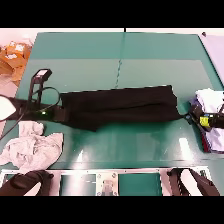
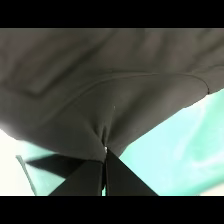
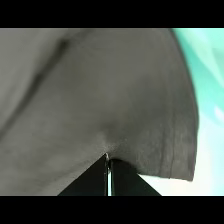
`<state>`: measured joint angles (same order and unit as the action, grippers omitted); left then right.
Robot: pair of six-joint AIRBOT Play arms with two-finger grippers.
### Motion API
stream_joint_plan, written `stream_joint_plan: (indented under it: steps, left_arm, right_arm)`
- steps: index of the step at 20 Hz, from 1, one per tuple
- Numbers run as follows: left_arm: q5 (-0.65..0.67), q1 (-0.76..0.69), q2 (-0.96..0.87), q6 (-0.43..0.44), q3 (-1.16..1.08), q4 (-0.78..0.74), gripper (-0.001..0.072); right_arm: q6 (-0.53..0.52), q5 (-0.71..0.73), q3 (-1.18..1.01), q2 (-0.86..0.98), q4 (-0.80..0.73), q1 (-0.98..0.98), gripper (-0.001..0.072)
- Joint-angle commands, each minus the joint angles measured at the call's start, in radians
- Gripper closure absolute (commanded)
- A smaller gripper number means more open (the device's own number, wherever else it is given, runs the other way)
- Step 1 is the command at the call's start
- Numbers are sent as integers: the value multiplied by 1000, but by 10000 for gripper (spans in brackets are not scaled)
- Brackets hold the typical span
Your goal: Fold the shirts.
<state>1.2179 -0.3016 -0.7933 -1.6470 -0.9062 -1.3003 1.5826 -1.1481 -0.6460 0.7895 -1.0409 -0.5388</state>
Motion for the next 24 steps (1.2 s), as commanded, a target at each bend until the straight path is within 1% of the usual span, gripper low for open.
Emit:
stream_joint_plan:
  steps: [1,3,5,7,8,10,12,15,16,17,18,20,23,24]
  left_arm:
    - [-81,0,-123,24,-62,-55,683]
    - [-98,37,-216,24,-105,-76,683]
    - [-111,115,-290,24,-142,-65,683]
    - [-141,174,-359,50,-175,-39,683]
    - [-161,185,-400,80,-190,-15,683]
    - [-211,186,-504,112,-222,32,683]
    - [-245,186,-606,109,-263,49,682]
    - [-300,186,-701,111,-318,82,679]
    - [-329,186,-711,111,-327,100,662]
    - [-370,186,-711,111,-329,119,367]
    - [-399,186,-710,111,-341,134,27]
    - [-397,187,-710,108,-394,126,52]
    - [-333,187,-710,107,-496,95,52]
    - [-313,187,-710,107,-526,96,52]
  right_arm:
    - [3,102,-93,108,63,96,696]
    - [3,172,-158,224,80,146,696]
    - [3,199,-232,353,106,164,695]
    - [-11,216,-309,479,123,180,695]
    - [-32,230,-347,538,143,190,695]
    - [-71,256,-414,639,198,212,695]
    - [-76,269,-476,719,207,232,694]
    - [-76,269,-552,801,215,238,685]
    - [-76,272,-568,812,214,236,555]
    - [-77,282,-581,817,213,233,366]
    - [-98,288,-596,816,213,224,251]
    - [-150,250,-648,816,211,192,238]
    - [-180,105,-711,817,183,92,236]
    - [-198,71,-713,817,184,53,198]
